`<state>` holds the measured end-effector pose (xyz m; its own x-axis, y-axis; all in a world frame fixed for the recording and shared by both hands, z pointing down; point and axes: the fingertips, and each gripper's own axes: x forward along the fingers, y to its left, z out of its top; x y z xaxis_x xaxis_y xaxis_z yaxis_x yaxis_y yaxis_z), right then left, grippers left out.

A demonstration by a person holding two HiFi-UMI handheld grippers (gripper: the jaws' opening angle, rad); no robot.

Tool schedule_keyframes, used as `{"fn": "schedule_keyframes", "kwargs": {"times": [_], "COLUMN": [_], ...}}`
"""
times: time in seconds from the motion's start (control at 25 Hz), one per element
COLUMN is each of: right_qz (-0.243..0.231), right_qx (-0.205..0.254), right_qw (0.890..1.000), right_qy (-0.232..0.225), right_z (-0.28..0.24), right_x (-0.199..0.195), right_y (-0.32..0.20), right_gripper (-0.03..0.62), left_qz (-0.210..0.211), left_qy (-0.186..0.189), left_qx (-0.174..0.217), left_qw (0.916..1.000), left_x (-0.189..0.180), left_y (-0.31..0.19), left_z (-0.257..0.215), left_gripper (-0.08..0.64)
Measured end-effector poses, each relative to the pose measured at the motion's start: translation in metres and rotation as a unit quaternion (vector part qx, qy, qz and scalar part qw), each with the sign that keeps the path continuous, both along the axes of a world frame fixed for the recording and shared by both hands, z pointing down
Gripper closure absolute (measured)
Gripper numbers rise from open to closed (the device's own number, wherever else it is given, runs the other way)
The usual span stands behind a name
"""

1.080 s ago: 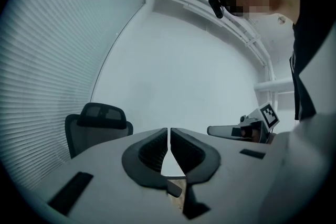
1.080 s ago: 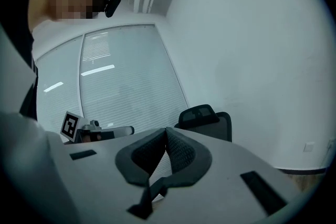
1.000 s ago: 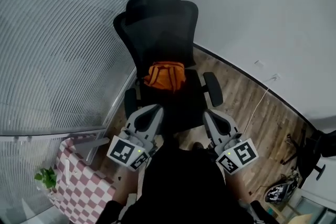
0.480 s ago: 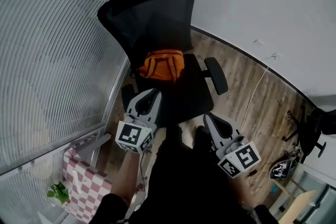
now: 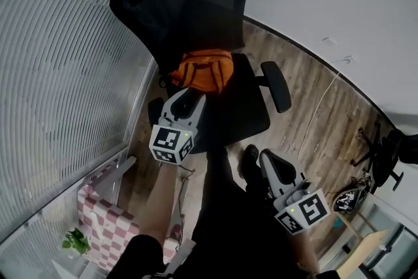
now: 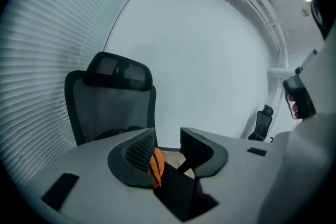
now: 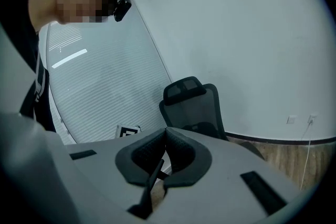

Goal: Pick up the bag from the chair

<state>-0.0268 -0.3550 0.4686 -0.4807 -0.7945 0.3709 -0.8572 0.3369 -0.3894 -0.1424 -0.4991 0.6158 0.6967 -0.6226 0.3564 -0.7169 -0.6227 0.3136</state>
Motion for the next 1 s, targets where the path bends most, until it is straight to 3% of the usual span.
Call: {"fn": "schedule_keyframes", "kwargs": {"times": [0.2, 0.44, 1.0], "right_qz": [0.015, 0.025, 0.068], "right_qx": [-0.029, -0.044, -0.083], "right_qw": [0.999, 0.999, 0.994], "right_qy": [0.0, -0.007, -0.013], "right_z": [0.018, 0.032, 0.064], "right_x": [0.007, 0.006, 0.027], "right_y": [0.001, -0.003, 0.004], "right_gripper": [0.572, 0.572, 0.572], "left_qz": [0.012, 0.045, 0.047], "left_qy": [-0.058, -0.139, -0.226], "left_qx": [0.001, 0.016, 0.0], "left_qw": [0.9982, 0.9891, 0.973], "left_x": [0.009, 0.023, 0.025], "left_y": [-0.025, -0.043, -0.086], "left_z": [0.047, 0.1, 0.189], "left_gripper": [0.383, 0.374, 0.376]}}
